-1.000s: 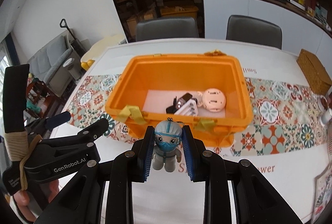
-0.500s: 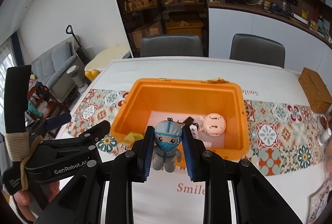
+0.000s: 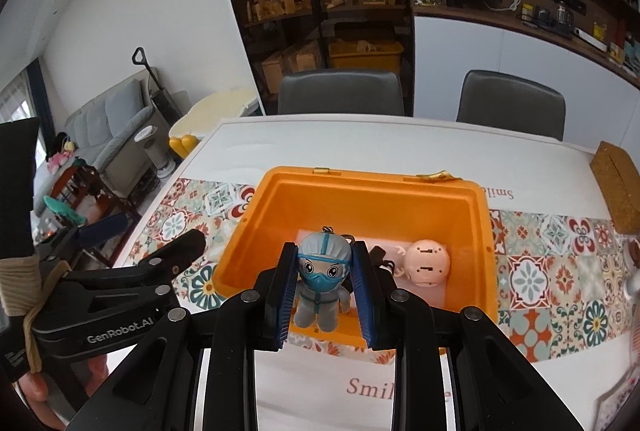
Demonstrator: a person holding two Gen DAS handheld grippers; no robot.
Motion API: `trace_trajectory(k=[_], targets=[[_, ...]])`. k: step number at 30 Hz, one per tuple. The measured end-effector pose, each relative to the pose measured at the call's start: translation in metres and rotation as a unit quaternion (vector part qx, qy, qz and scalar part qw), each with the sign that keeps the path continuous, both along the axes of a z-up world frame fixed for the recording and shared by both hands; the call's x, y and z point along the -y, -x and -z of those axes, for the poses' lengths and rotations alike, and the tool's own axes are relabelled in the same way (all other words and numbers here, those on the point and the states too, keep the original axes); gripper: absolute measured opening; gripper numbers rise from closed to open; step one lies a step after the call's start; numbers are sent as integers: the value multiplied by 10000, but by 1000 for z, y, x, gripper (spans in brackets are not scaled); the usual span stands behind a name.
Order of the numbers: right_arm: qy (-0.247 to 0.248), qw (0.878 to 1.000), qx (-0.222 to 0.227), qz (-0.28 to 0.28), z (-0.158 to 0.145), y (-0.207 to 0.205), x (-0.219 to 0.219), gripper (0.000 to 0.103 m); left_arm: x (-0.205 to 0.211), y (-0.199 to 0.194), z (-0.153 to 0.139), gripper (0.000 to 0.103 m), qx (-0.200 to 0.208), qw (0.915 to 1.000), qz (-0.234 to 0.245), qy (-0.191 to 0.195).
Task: Organize rigid objects
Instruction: 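Lift the keychain figure with the right tool and carry it over the crate, then open the right tool to drop the keychain figure into the crate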
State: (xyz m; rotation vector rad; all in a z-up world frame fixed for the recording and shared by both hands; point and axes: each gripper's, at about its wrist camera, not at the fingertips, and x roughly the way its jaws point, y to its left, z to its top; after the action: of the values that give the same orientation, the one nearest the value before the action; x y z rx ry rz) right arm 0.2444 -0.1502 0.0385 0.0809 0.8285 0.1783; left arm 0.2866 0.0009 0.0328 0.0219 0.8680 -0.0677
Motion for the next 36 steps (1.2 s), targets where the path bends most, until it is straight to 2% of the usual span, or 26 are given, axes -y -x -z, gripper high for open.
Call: trace_trajectory(k=[23,31,33,36], targets=[[73,9967,-668,-459,47,-79,-28,28,-29,-45,37,103,-443,9975,-532,-119],[107,9950,-769,-634,56,-101,-37,28,-36,-59,46,103,-544,9964,-648,-102],[49,9949,-789,-626,57,-103,-37,30,-38,-61,47,103,-551,9961,-681,-83],[127,9958,-739,-526,57,-106,-38,44,-40,-62,47,103,-542,9959,-715,-94]])
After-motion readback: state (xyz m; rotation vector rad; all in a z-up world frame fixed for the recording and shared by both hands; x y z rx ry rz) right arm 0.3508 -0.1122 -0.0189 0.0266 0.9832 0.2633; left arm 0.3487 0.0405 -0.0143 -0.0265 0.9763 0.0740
